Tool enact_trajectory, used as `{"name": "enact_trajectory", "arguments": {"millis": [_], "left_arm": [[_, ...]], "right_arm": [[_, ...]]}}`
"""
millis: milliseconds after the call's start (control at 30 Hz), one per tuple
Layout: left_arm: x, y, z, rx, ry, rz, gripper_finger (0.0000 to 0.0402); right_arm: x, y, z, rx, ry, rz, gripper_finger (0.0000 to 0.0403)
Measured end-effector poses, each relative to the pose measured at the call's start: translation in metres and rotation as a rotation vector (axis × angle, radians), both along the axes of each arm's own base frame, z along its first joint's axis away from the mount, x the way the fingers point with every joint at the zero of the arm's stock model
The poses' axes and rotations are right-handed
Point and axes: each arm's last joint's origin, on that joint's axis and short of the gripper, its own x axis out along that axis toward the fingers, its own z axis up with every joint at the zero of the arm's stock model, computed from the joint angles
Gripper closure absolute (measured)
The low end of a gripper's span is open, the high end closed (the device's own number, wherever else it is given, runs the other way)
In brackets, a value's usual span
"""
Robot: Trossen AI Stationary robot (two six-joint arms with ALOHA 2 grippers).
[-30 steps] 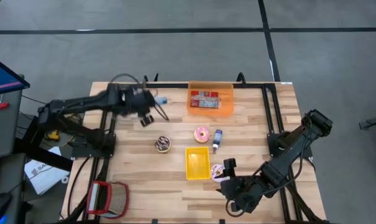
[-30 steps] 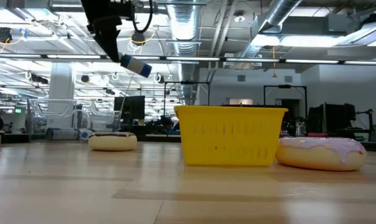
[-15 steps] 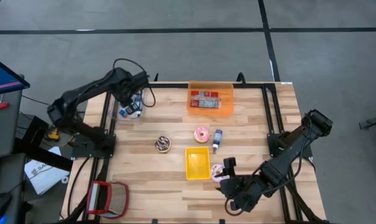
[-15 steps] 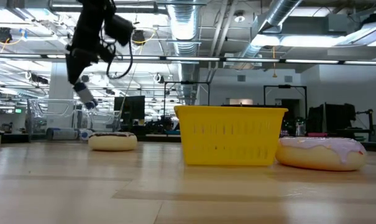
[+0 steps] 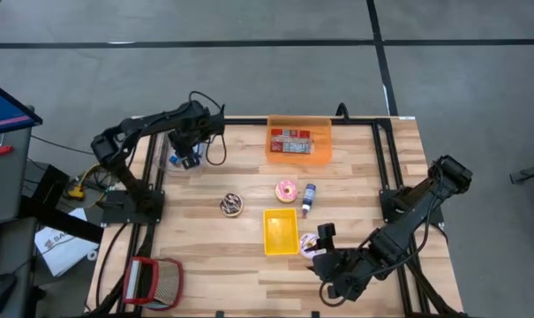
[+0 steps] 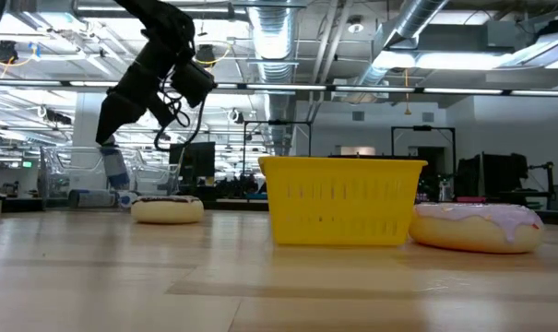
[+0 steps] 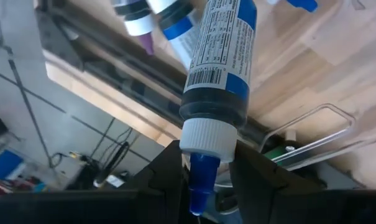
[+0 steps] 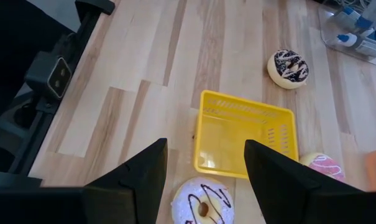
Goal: Pick & Place Food Item
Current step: Put the blue food coloring bottle into the transparent bin, then put the black donut into the yellow bin
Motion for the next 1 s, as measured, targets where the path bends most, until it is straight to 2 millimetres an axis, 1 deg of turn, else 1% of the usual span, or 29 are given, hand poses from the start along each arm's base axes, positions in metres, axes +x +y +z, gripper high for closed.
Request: {"name": "enact_trajectory", "arguments": {"millis": [133,300,333,433,500,600,667,767,833,900,1000], "left_arm": [[0.005,-0.002,-0.005,-0.036,0.022,-0.052,0.0299],[0.005,-0.002,-0.005,-0.041,0.024,-0.057,0.0295],[0.005,-0.002,-0.005,-0.040,0.023,-0.057,0.0283],[0.005,-0.002,-0.005,-0.041,0.024,-0.058,0.0226],[0.005,-0.002,-0.005,-0.033,0.030,-0.062,0.0195],[0.005,-0.002,-0.005,-0.031,0.029,-0.063,0.0172],[0.004,-0.002,-0.003,-0.028,0.025,-0.065,0.0168],[0.006,-0.004,0.002,-0.011,-0.001,-0.077,0.0174],[0.010,-0.008,0.011,-0.006,-0.017,-0.109,0.0181],[0.013,-0.012,0.019,-0.002,-0.070,-0.131,0.0189],[0.018,-0.024,0.038,0.016,-0.146,-0.184,0.0198]], "right_arm": [[0.000,0.000,0.000,0.000,0.000,0.002,0.0196],[0.000,0.000,0.000,0.000,0.000,0.000,0.0196],[0.000,0.000,0.000,0.000,-0.001,0.000,0.0196],[0.000,0.000,0.000,0.003,0.002,-0.005,0.0196],[-0.001,0.000,0.000,0.003,0.006,-0.010,0.0196],[-0.001,-0.001,-0.001,-0.003,0.012,-0.020,0.0196],[-0.002,-0.001,-0.001,-0.004,0.012,-0.021,0.0196],[-0.002,-0.002,-0.001,-0.006,0.013,-0.021,0.0196],[-0.002,-0.002,-0.001,-0.009,0.017,-0.022,0.0196],[-0.002,-0.002,-0.002,-0.016,0.017,-0.024,0.0196],[-0.003,-0.003,-0.002,-0.029,0.015,-0.032,0.0196]]}}
